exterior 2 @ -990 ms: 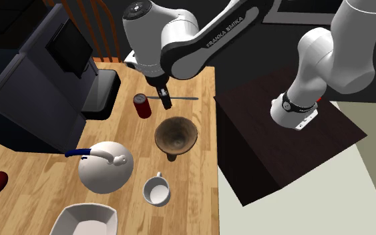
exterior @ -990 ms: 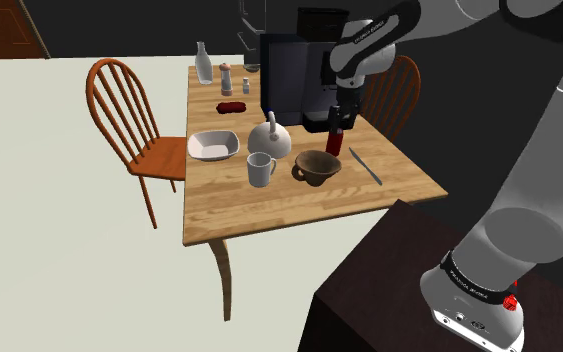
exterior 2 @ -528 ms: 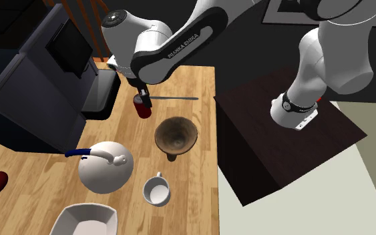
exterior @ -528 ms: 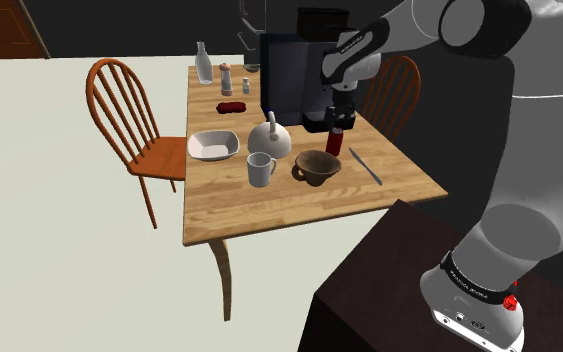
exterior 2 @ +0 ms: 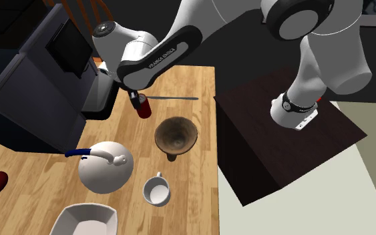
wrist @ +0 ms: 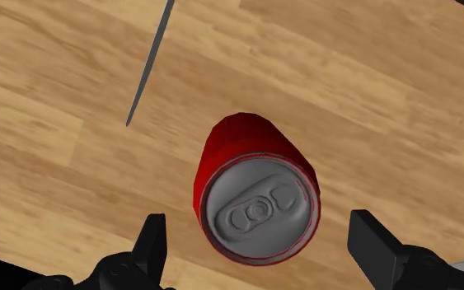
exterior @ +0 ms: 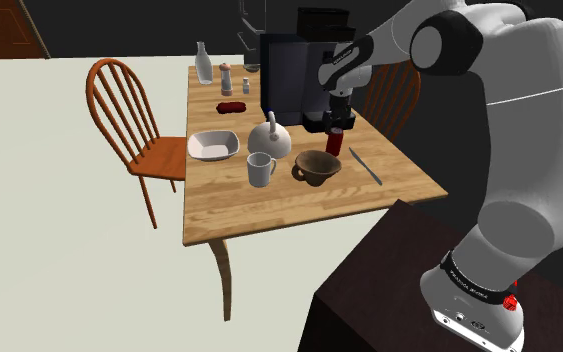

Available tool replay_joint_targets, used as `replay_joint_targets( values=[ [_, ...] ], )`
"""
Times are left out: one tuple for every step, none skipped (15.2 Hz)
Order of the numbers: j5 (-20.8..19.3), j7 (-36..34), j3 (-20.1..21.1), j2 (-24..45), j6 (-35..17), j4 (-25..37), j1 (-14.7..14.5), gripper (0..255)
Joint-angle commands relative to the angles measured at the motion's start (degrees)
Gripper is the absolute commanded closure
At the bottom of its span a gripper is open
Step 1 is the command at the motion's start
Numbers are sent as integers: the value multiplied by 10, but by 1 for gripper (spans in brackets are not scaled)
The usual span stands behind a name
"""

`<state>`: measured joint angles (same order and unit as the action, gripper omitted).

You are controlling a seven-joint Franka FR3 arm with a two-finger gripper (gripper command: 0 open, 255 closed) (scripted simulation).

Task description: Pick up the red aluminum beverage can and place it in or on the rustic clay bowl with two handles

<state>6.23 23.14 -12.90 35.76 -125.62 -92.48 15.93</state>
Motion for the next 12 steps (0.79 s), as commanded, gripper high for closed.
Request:
replay_joint_targets(
  values=[
    [2, 1, 2, 10, -13, -3, 1, 0],
    [3, 2, 2, 14, -18, -4, 2, 0],
    [4, 2, 3, 18, -24, -5, 3, 0],
    [5, 3, 3, 21, -27, -6, 3, 0],
    [5, 3, 3, 21, -27, -5, 3, 0],
    [5, 3, 3, 21, -27, -5, 3, 0],
    [5, 3, 3, 21, -27, -5, 3, 0],
    [5, 3, 3, 21, -27, -5, 3, 0],
    [5, 3, 3, 21, -27, -5, 3, 0],
    [5, 3, 3, 21, -27, -5, 3, 0],
    [5, 3, 3, 21, -26, -5, 3, 0],
    [5, 3, 3, 21, -26, -5, 3, 255]
  ],
)
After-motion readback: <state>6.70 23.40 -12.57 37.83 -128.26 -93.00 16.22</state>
